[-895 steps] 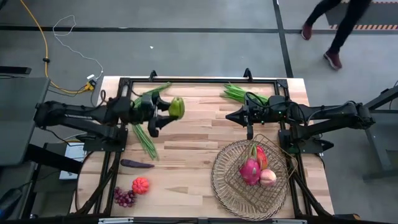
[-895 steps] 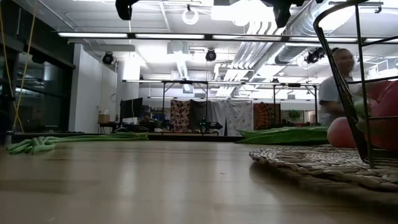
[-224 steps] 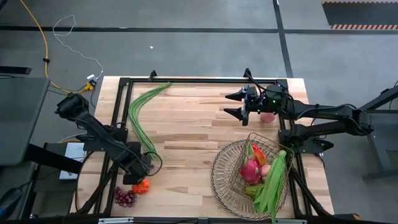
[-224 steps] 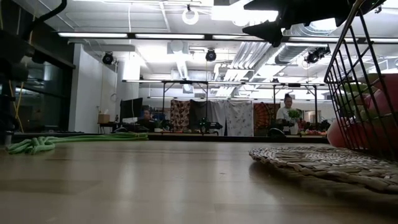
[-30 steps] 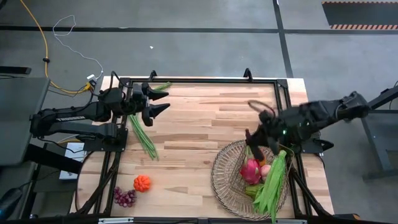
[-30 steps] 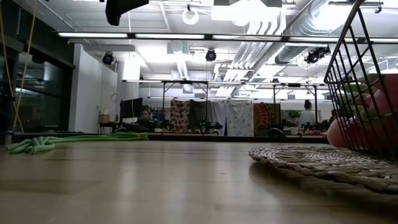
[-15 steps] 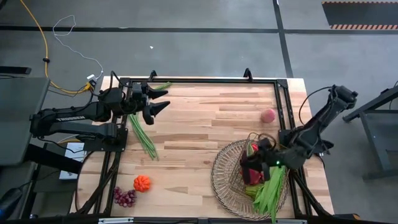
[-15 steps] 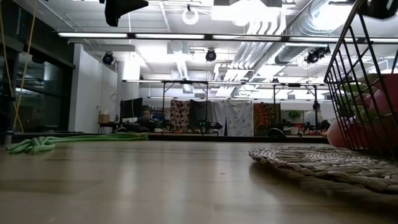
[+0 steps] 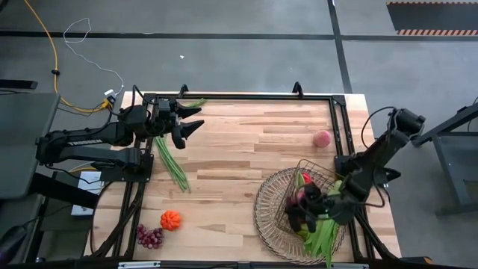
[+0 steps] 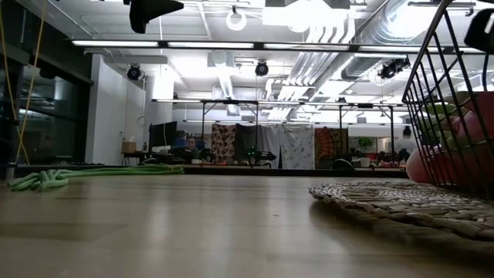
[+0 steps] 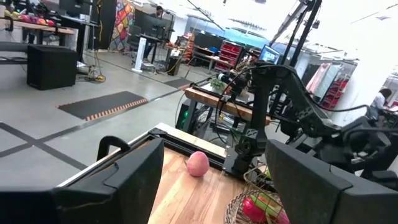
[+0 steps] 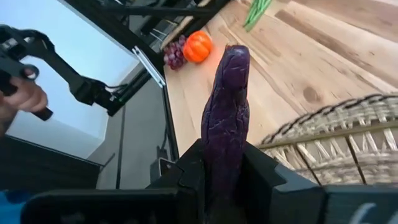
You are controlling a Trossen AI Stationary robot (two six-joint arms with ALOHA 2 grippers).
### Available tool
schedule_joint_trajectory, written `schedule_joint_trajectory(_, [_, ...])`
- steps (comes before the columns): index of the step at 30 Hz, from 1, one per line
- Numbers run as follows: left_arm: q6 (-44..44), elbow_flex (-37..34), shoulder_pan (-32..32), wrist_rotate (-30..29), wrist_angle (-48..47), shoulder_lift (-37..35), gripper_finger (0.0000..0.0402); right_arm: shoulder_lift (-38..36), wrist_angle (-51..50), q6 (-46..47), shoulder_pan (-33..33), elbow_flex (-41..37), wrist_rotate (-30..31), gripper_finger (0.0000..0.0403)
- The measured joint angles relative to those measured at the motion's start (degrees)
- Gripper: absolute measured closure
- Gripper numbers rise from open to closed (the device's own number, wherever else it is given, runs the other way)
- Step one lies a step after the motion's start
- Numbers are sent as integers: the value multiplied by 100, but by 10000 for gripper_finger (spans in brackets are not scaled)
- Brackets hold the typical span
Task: Build produce basket
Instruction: Put the eggplant into the wire basket
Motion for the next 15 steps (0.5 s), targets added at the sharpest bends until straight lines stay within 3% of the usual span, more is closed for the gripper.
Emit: schedule_joint_trajectory(15, [-2,0,-2,2,12,0,133,207,-301,356,3,0,-149,345])
